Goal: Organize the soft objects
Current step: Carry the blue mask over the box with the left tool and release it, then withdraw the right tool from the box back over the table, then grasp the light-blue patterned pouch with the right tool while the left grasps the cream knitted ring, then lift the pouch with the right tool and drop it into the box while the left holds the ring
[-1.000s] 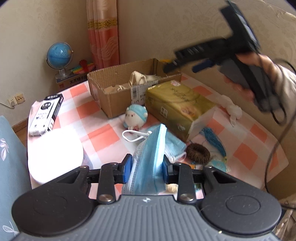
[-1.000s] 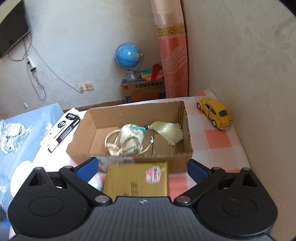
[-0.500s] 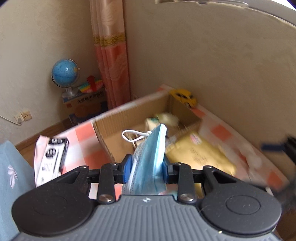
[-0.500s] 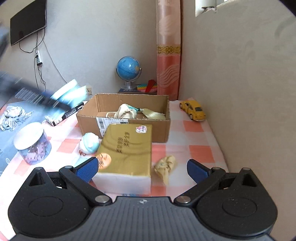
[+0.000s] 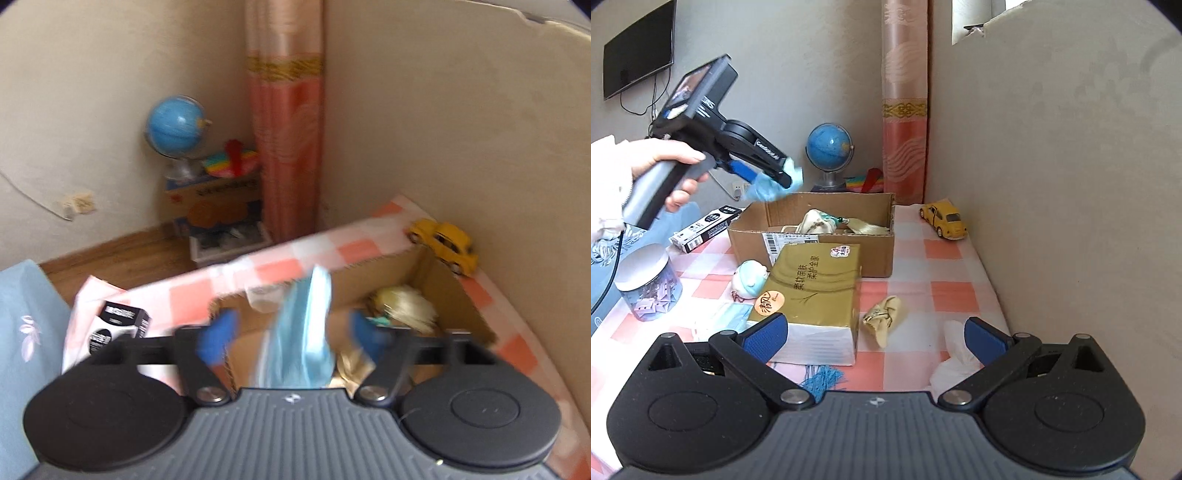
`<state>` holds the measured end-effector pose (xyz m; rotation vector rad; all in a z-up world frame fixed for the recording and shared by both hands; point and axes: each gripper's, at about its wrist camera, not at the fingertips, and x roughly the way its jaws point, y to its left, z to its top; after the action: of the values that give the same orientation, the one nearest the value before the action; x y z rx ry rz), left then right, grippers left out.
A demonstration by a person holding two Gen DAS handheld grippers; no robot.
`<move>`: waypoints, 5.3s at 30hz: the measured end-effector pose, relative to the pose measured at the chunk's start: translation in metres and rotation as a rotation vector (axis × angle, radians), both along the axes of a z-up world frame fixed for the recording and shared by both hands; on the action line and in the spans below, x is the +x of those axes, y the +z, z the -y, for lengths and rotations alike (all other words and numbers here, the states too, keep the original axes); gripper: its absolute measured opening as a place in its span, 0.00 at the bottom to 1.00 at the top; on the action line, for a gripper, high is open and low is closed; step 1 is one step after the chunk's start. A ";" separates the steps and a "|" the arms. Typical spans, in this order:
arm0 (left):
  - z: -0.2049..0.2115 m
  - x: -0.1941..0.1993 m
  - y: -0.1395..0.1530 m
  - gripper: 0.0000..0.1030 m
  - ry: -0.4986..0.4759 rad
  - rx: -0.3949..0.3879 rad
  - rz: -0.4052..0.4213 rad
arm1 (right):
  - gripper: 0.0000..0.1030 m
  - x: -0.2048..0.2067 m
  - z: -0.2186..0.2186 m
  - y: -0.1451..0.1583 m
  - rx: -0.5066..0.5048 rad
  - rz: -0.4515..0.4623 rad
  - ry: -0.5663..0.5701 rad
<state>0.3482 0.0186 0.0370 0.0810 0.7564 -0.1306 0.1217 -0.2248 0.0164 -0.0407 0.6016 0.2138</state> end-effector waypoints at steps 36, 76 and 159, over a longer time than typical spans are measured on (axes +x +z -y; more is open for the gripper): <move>0.011 -0.229 -0.041 0.97 -0.142 -0.012 0.026 | 1.00 -0.028 -0.022 -0.044 -0.061 -0.138 0.195; -0.021 -0.245 -0.090 0.99 -0.110 0.013 -0.043 | 1.00 -0.014 -0.057 -0.079 -0.104 -0.225 0.254; -0.008 -0.264 -0.058 0.37 -0.384 0.064 -0.078 | 0.51 -0.008 -0.043 0.017 -0.188 -0.040 0.326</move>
<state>0.0840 0.0266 -0.0209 0.2837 0.8170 -0.4771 0.1141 -0.1823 0.0336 -0.3182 0.6515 0.4747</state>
